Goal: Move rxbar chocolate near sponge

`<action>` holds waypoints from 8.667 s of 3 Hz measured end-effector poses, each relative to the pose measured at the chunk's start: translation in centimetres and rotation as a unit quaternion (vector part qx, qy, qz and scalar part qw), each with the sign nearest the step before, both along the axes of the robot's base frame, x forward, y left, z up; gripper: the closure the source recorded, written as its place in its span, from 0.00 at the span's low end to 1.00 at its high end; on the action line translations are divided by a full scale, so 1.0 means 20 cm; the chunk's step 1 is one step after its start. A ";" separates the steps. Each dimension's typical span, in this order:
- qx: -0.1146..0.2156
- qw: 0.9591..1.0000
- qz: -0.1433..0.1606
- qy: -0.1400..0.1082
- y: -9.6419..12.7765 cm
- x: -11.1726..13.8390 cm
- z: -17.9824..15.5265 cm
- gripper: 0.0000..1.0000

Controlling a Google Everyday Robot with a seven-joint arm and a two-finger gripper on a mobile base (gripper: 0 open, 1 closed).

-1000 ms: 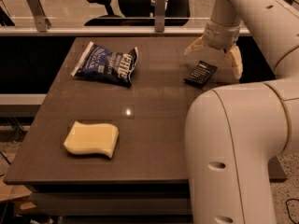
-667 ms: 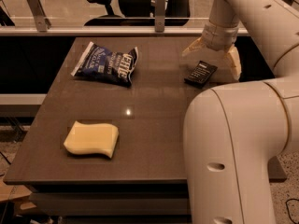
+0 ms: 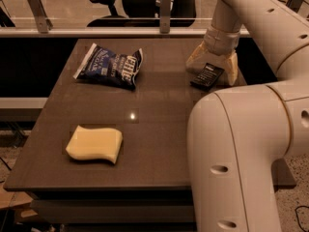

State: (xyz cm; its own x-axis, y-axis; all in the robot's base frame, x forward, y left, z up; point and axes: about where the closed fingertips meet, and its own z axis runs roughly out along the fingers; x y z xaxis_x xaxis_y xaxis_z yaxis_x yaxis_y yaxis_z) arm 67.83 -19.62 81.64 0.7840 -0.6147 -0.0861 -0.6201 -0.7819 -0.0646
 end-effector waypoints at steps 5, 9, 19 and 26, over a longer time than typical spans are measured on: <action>0.025 0.999 -0.014 -0.020 0.00 0.05 0.05 1.00; 0.154 0.980 -0.030 -0.119 0.12 -0.15 0.40 1.00; 0.118 0.977 -0.179 0.014 0.56 -0.85 0.50 1.00; 0.145 0.947 -0.271 0.097 0.81 -1.22 0.23 1.00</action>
Offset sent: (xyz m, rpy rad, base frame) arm -0.0193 -0.0055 -0.0054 0.0666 0.0625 -0.0046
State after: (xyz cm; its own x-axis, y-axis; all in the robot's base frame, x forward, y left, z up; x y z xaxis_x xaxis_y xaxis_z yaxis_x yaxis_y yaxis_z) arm 43.42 -3.39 86.15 0.3124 -0.8506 -0.4230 -0.9474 -0.3118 -0.0727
